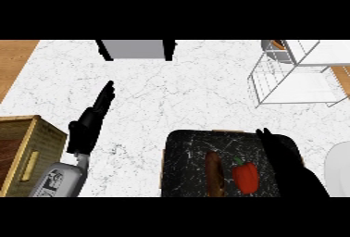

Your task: Pick the bell pepper from the tray and place it in the tiered shelf

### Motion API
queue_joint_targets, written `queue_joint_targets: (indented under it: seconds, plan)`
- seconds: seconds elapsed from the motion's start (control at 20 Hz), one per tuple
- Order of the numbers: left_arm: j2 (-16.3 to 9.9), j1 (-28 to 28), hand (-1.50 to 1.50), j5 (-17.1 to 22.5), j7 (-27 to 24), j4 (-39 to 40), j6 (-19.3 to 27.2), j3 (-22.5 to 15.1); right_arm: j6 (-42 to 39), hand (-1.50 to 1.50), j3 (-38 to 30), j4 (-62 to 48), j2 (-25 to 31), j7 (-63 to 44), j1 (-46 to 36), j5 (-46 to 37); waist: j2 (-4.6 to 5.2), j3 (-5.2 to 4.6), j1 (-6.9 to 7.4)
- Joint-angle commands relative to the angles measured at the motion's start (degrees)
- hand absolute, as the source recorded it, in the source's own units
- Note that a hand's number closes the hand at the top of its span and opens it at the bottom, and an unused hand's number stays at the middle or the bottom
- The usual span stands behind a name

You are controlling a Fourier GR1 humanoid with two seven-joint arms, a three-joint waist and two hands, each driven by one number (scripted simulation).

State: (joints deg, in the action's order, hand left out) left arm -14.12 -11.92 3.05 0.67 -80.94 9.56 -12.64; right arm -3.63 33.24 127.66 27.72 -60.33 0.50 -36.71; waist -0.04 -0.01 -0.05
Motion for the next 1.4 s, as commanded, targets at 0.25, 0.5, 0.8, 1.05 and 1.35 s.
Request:
queue_joint_targets:
  seconds: [0.25,0.5,0.8,1.05,1.35]
  plan:
    - [3.38,5.71,0.0,-3.01,-3.39,-1.32,-0.25,-0.56,-4.86,-1.5,-2.49,-0.79,-3.26,-1.6,2.62,-1.96,-0.02,0.01,0.04]
    - [0.98,0.12,0.0,-1.61,3.1,-3.03,-3.87,3.72,-5.12,-1.5,-1.87,-5.01,-6.3,0.34,2.57,-5.9,0.0,0.01,-0.06]
    - [4.01,0.45,0.0,-4.56,-0.21,1.2,-3.46,3.64,-5.21,-1.5,-0.64,-9.79,-10.03,1.66,3.31,-9.47,0.04,0.01,-0.08]
    - [5.18,4.45,0.0,-6.46,0.65,-4.0,-3.3,2.56,-0.89,-1.5,0.09,-13.28,-10.93,7.03,7.05,-13.9,-0.03,0.03,-0.02]
    - [8.04,1.91,0.0,-8.43,3.11,-2.92,-2.64,3.81,-6.78,-1.5,-5.48,-14.37,-12.5,7.27,4.07,-12.2,0.01,0.02,-0.07]
